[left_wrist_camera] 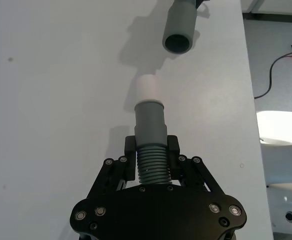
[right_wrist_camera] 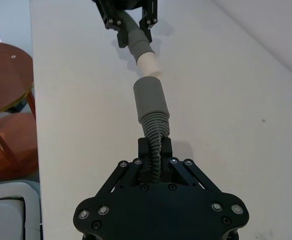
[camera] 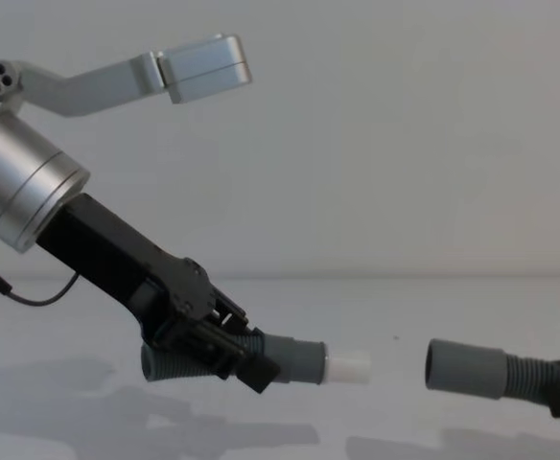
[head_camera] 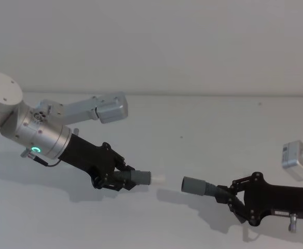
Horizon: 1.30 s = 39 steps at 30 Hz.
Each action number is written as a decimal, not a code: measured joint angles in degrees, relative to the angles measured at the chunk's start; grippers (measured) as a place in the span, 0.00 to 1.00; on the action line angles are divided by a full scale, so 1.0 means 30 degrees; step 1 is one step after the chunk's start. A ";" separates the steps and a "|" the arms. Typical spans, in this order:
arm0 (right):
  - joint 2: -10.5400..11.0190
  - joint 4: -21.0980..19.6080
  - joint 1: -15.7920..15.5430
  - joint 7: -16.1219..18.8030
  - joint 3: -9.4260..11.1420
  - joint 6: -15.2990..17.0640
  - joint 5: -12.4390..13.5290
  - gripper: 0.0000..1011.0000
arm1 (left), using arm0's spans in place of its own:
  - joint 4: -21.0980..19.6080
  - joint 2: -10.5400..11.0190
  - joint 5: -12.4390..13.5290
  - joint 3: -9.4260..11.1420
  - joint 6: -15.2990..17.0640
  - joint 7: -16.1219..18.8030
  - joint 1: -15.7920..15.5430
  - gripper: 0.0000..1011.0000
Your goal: Use both hands to pick up one end of the pipe from the table, align the ends, and insert them.
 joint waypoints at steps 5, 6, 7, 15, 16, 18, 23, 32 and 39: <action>0.0048 0.0027 0.0001 -0.0152 -0.0264 -0.0093 -0.0261 0.11 | 0.0212 -0.0076 -0.0067 0.0161 -0.0106 -0.0141 -0.0179 0.34; 0.0055 0.0034 0.0001 -0.0213 -0.0323 -0.0114 -0.0335 0.11 | 0.0278 -0.0116 -0.0090 0.0196 -0.0157 -0.0181 -0.0232 0.34; 0.0059 0.0039 0.0000 -0.0236 -0.0367 -0.0122 -0.0377 0.11 | 0.0316 -0.0132 -0.0100 0.0213 -0.0179 -0.0199 -0.0247 0.34; 0.0067 0.0121 0.0099 -0.0499 -0.0670 -0.0195 -0.0676 0.11 | 0.0908 -0.0485 -0.0257 0.0435 -0.0502 -0.0337 -0.0460 0.34; 0.0067 0.0121 0.0099 -0.0499 -0.0670 -0.0195 -0.0676 0.11 | 0.0908 -0.0485 -0.0257 0.0435 -0.0502 -0.0337 -0.0460 0.34; 0.0049 0.0150 0.0160 -0.0569 -0.0761 -0.0202 -0.0752 0.11 | 0.1090 -0.0600 -0.0302 0.0495 -0.0591 -0.0375 -0.0502 0.34; -0.0030 0.0229 0.0299 -0.0772 -0.0954 -0.0204 -0.0937 0.11 | 0.1484 -0.0860 -0.0428 0.0633 -0.0790 -0.0444 -0.0593 0.34; -0.0186 0.0363 0.0548 -0.1052 -0.1255 -0.0140 -0.1176 0.11 | 0.1943 -0.1140 -0.0633 0.0835 -0.1057 -0.0533 -0.0708 0.34; -0.0318 0.0478 0.0785 -0.1264 -0.1522 0.0022 -0.1304 0.11 | 0.2140 -0.1197 -0.0764 0.0957 -0.1161 -0.0624 -0.0795 0.34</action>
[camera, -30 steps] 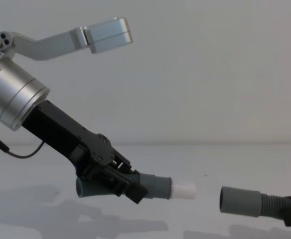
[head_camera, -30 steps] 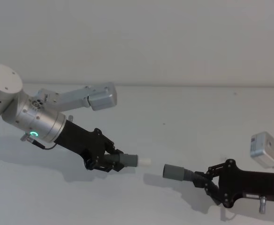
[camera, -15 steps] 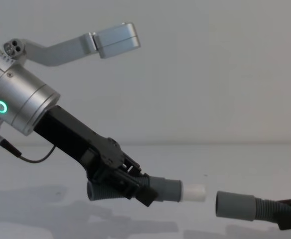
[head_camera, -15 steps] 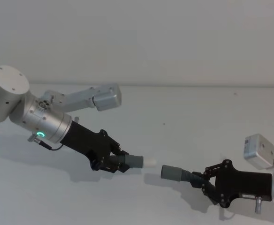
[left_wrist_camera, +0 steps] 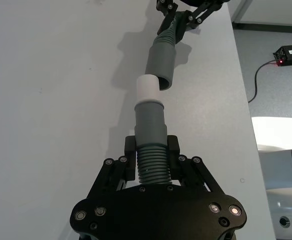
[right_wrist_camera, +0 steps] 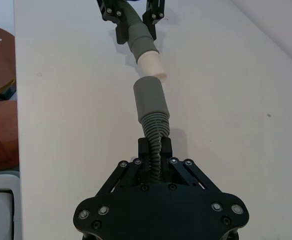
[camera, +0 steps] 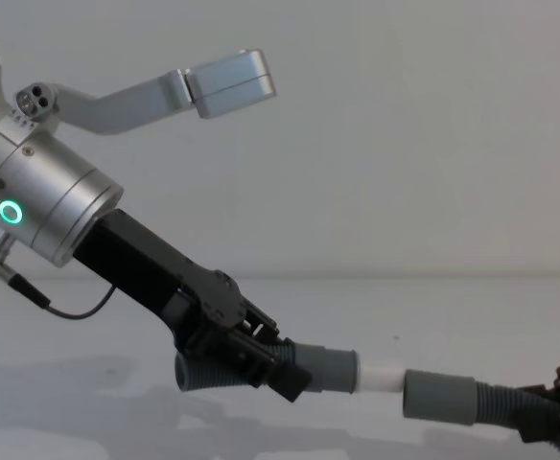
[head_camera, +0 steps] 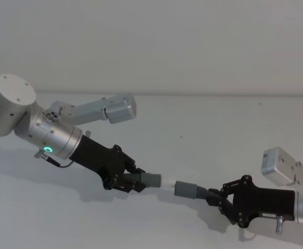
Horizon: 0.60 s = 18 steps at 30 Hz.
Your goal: Use both hands to pick up one end of the pipe from the table, align the ends, and insert them.
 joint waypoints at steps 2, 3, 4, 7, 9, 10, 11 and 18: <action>-0.0022 0.0023 0.0042 -0.0039 -0.0051 0.0040 -0.0019 0.11 | 0.0047 -0.0002 -0.0036 0.0044 -0.0022 -0.0050 -0.0035 0.34; -0.0042 0.0038 0.0082 -0.0072 -0.0094 0.0081 -0.0036 0.11 | 0.0063 -0.0001 -0.0049 0.0061 -0.0029 -0.0064 -0.0056 0.34; -0.0053 0.0050 0.0112 -0.0099 -0.0123 0.0108 -0.0052 0.11 | 0.0079 0.0000 -0.0060 0.0071 -0.0033 -0.0077 -0.0064 0.34; -0.0094 0.0098 0.0203 -0.0166 -0.0210 0.0190 -0.0076 0.11 | 0.0140 0.0009 -0.0093 0.0145 -0.0040 -0.0137 -0.0124 0.34; -0.0123 0.0139 0.0277 -0.0212 -0.0277 0.0267 -0.0087 0.11 | 0.0174 0.0028 -0.0129 0.0197 -0.0041 -0.0195 -0.0170 0.34; -0.0130 0.0150 0.0295 -0.0230 -0.0288 0.0289 -0.0092 0.11 | 0.0182 0.0034 -0.0143 0.0213 -0.0041 -0.0218 -0.0182 0.34; -0.0140 0.0164 0.0323 -0.0253 -0.0305 0.0312 -0.0095 0.11 | 0.0188 0.0044 -0.0156 0.0238 -0.0041 -0.0237 -0.0196 0.34; -0.0203 0.0291 0.0512 -0.0408 -0.0454 0.0509 -0.0107 0.11 | 0.0198 0.0145 -0.0262 0.0397 -0.0026 -0.0393 -0.0293 0.34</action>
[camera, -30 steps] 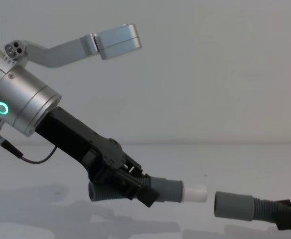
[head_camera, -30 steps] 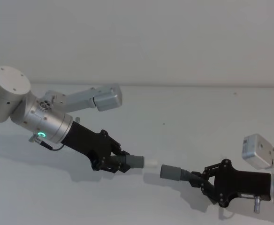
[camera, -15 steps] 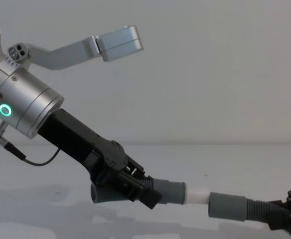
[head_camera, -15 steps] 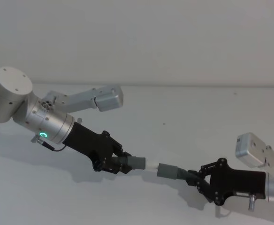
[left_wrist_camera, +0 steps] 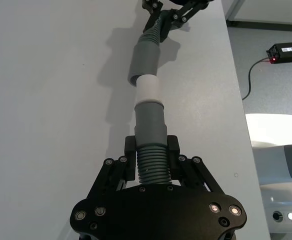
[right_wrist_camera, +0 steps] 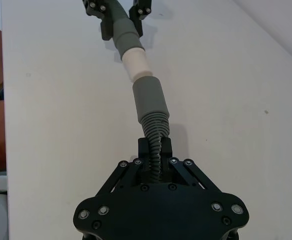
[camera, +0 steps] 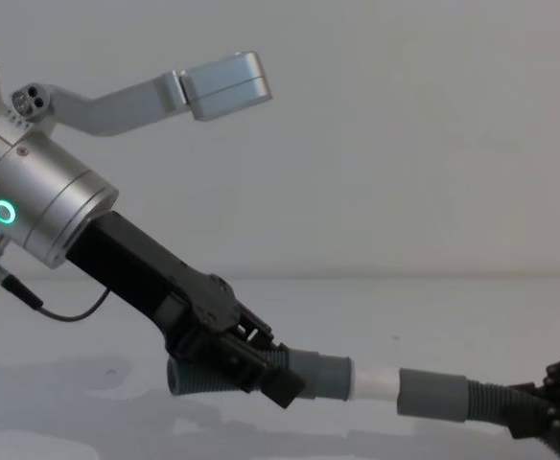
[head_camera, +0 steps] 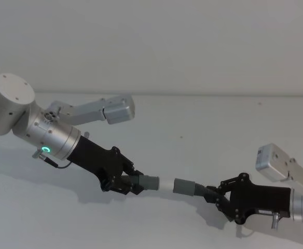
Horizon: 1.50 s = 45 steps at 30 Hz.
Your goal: Use both hands to pick up one end of the pipe from the table, align the ends, and insert them.
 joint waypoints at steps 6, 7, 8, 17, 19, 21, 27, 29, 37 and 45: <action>-0.0021 0.0083 0.0111 -0.0103 -0.0103 0.0124 0.0015 0.11 | -0.0080 0.0122 -0.0039 0.0175 0.0111 -0.0079 -0.0063 0.34; -0.0022 0.0101 0.0131 -0.0130 -0.0122 0.0149 0.0030 0.11 | -0.0106 0.0156 -0.0043 0.0219 0.0149 -0.0098 -0.0073 0.34; -0.0022 0.0107 0.0143 -0.0143 -0.0131 0.0156 0.0038 0.11 | -0.0115 0.0167 -0.0045 0.0240 0.0170 -0.0104 -0.0080 0.34; 0.0035 0.0195 0.0237 -0.0144 -0.0266 0.0147 0.0224 0.11 | -0.0206 0.0315 -0.0095 0.0433 0.0351 -0.0074 -0.0125 0.34; 0.0068 0.0205 0.0259 -0.0120 -0.0303 0.0125 0.0277 0.11 | -0.0231 0.0347 -0.0111 0.0461 0.0381 -0.0026 -0.0126 0.34; 0.0095 0.0213 0.0267 -0.0102 -0.0328 0.0114 0.0304 0.11 | -0.0250 0.0381 -0.0122 0.0480 0.0399 0.0016 -0.0126 0.34; 0.0193 0.0249 0.0333 -0.0021 -0.0425 0.0072 0.0406 0.11 | -0.0283 0.0442 -0.0169 0.0529 0.0439 0.0183 -0.0132 0.34; 0.0219 0.0259 0.0354 0.0010 -0.0451 0.0053 0.0432 0.11 | -0.0287 0.0452 -0.0190 0.0546 0.0443 0.0248 -0.0137 0.34; 0.0285 0.0328 0.0450 0.0113 -0.0580 -0.0033 0.0546 0.11 | -0.0178 0.0376 -0.0309 0.0652 0.0418 0.0391 -0.0202 0.34; 0.0320 0.0412 0.0578 0.0189 -0.0720 -0.0113 0.0689 0.11 | 0.0147 0.0088 -0.0433 0.0807 0.0217 0.0436 -0.0337 0.34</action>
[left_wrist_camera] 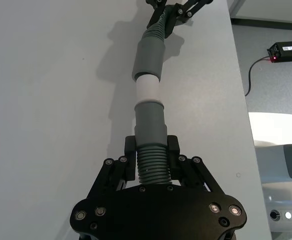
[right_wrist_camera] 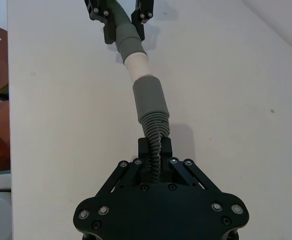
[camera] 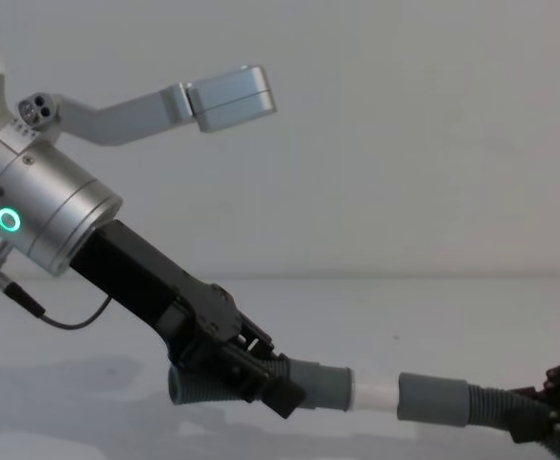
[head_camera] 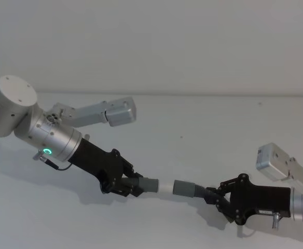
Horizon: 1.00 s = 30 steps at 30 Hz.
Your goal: Use both hands to pick up one end of the pipe from the table, align the ends, and insert them.
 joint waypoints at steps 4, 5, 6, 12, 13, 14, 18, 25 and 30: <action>0.0017 0.0014 0.0041 0.0012 -0.0024 -0.0006 0.0081 0.11 | 0.0099 -0.0065 -0.0039 0.0045 -0.0033 0.0022 -0.0042 0.34; 0.0026 0.0017 0.0058 0.0018 -0.0029 -0.0011 0.0120 0.11 | 0.0139 -0.0079 -0.0057 0.0064 -0.0049 0.0033 -0.0057 0.34; 0.0035 0.0022 0.0071 0.0024 -0.0032 -0.0016 0.0184 0.11 | 0.0157 -0.0090 -0.0071 0.0076 -0.0057 0.0040 -0.0067 0.34; 0.0072 0.0053 0.0136 0.0054 -0.0044 -0.0060 0.0372 0.11 | 0.0294 -0.0184 -0.0179 0.0153 -0.0081 0.0113 -0.0125 0.34; 0.0074 0.0058 0.0164 0.0068 -0.0050 -0.0080 0.0422 0.11 | 0.0313 -0.0234 -0.0208 0.0176 -0.0083 0.0122 -0.0137 0.34; 0.0074 0.0058 0.0164 0.0068 -0.0050 -0.0080 0.0422 0.11 | 0.0313 -0.0234 -0.0208 0.0176 -0.0083 0.0122 -0.0137 0.34; 0.0110 0.0086 0.0222 0.0096 -0.0063 -0.0104 0.0562 0.11 | 0.0393 -0.0252 -0.0289 0.0223 -0.0084 0.0160 -0.0174 0.34; 0.0138 0.0180 0.0303 0.0175 -0.0096 -0.0168 0.0787 0.11 | 0.0518 -0.0295 -0.0417 0.0279 -0.0141 0.0197 -0.0233 0.34; 0.0148 0.0247 0.0360 0.0207 -0.0125 -0.0218 0.0922 0.11 | 0.0592 -0.0324 -0.0512 0.0308 -0.0198 0.0242 -0.0252 0.34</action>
